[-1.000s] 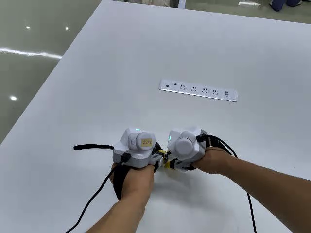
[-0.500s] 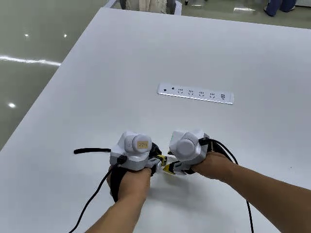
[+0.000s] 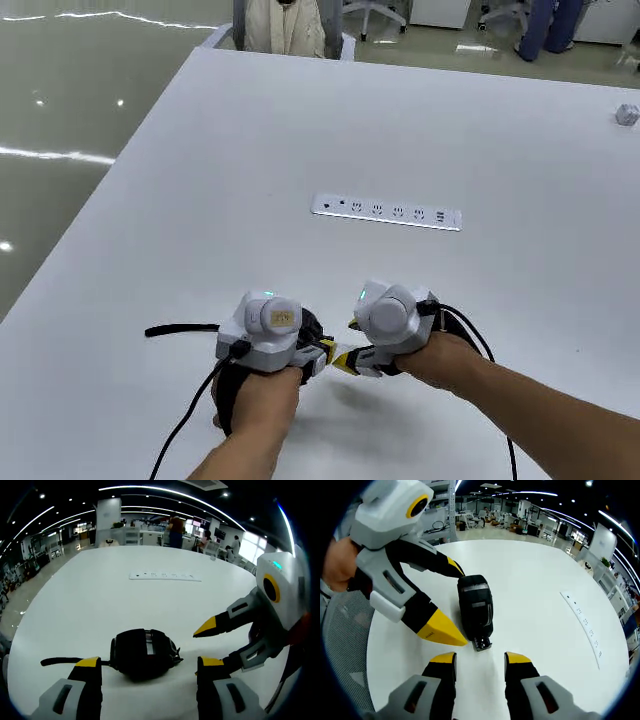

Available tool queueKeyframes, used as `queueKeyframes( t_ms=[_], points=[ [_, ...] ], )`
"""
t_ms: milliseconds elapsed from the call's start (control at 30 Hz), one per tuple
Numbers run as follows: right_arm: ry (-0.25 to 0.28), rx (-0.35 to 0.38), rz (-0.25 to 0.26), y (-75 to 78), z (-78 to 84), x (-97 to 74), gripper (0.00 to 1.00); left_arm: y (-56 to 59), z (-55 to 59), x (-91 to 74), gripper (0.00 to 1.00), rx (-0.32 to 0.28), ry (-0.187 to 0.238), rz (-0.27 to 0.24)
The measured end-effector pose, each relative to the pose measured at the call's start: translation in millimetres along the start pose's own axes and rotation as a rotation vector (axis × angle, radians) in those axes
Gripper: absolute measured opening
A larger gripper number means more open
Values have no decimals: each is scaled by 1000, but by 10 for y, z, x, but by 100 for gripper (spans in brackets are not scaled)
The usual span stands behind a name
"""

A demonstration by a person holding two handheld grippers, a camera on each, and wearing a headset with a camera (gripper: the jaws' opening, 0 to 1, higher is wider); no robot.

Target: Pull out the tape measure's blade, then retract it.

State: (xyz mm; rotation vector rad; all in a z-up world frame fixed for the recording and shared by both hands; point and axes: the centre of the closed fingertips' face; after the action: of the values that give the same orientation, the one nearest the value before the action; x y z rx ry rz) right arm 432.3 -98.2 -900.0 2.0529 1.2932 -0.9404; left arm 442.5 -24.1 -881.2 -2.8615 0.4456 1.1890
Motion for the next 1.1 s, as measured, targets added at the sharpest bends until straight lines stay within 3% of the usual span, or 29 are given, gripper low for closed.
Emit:
queueKeyframes(
  t_ms=[333, 833, 1100],
  points=[
    [28, 95, 60, 2, -23, -160, 48, -58, 34, -168, 78, 28, 14, 3],
    [82, 231, 132, -13, -19, -476, 56, -38, 67, -331, 85, 59, 25, 12],
    [138, 269, 172, -27, -23, -661, 62, -1, 88, -429, 87, 65, 35, 30]
  ],
)
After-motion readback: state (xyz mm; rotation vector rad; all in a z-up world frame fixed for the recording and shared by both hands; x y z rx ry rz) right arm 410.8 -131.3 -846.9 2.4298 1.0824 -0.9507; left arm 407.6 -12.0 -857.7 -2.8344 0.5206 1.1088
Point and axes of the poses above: the centre of the closed fingertips' face, and the gripper's own axes: x roughly forward along the fingers, y roughly to its right, z roughly out of its underside, and after that the axes turned 1 degree about z, right-handed
